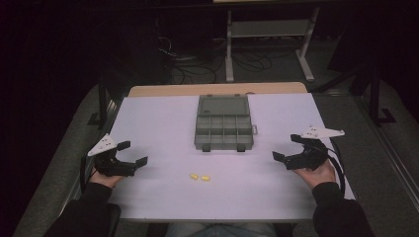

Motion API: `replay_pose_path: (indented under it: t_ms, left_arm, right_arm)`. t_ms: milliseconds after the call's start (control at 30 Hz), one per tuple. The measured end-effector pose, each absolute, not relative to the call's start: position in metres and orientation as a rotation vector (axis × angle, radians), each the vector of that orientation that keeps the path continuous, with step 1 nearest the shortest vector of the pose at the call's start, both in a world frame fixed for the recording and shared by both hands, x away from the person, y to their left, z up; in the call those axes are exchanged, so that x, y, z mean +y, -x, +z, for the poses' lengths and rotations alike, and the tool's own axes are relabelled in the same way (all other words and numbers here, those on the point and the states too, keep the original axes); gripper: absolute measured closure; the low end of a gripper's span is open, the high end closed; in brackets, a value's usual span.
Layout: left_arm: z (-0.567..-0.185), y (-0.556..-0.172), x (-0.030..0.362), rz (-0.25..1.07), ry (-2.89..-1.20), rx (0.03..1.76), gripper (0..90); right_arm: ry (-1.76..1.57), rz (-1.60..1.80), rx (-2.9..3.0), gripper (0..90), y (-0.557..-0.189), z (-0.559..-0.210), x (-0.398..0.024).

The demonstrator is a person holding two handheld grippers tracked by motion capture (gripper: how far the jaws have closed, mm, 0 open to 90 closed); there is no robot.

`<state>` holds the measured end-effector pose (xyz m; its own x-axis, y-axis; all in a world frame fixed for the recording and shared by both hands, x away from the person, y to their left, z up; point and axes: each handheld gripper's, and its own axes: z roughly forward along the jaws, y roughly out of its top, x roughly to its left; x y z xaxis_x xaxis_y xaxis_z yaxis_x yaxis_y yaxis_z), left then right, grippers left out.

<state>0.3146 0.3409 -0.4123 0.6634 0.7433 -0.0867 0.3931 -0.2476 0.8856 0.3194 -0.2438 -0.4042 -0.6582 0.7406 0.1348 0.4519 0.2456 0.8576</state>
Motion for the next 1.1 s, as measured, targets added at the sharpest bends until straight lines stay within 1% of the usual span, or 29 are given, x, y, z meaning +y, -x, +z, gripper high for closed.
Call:
replay_pose_path:
  t_ms: [1100]
  left_arm:
    - [-0.4128,-0.3133,0.3356,0.420,-1.908,0.866,0.0]
  right_arm:
    - [-1.081,1.385,2.265,0.0,-0.3151,-0.3985,-0.2401]
